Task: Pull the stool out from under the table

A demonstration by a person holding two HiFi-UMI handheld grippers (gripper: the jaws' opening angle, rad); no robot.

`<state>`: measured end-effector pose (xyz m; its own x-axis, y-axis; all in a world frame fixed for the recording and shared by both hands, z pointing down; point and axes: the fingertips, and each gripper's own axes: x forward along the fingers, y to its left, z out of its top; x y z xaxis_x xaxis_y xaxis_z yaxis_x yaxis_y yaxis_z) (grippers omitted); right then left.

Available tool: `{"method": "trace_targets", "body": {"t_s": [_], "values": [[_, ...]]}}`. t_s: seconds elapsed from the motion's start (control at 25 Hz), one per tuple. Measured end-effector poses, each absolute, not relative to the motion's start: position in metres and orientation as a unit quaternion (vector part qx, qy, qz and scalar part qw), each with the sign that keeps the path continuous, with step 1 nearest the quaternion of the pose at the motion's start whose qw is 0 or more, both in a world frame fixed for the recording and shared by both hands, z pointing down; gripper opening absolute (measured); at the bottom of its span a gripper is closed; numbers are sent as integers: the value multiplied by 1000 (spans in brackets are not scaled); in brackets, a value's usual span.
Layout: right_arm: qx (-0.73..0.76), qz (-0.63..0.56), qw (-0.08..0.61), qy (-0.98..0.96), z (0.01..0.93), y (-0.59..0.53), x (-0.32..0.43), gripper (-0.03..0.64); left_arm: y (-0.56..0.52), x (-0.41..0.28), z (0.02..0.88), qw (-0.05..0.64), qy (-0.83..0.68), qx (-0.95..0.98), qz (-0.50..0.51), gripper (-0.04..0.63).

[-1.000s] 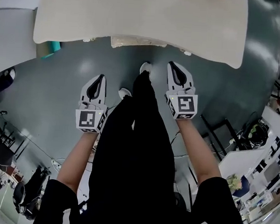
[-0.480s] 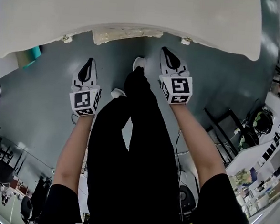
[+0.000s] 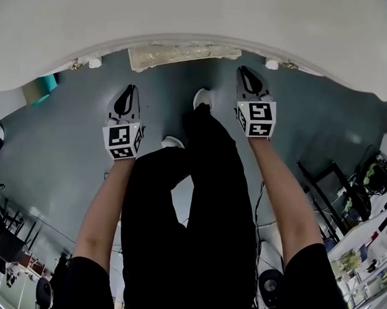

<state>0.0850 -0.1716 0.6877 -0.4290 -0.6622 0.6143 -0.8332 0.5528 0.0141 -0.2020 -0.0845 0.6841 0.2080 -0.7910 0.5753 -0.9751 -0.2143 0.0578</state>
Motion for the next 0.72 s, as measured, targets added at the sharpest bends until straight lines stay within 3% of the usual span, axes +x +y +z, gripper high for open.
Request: {"method": "trace_targets", "body": {"t_s": [0.12,0.32,0.48,0.72], "values": [[442,149,300,-832,713,-179,89,105,-91,-203,710,209,-587,748,226,44],[431,146,326,-829,744,-187,92,149,-100,-206,747,211,-573,752,249,149],[419,145,367,-818,773,-192,88,177,-106,-207,776,227,-555,754,268,200],[422,170,360,-815,800,-203,97,228,-111,-198,802,254,-550,747,273,243]]}}
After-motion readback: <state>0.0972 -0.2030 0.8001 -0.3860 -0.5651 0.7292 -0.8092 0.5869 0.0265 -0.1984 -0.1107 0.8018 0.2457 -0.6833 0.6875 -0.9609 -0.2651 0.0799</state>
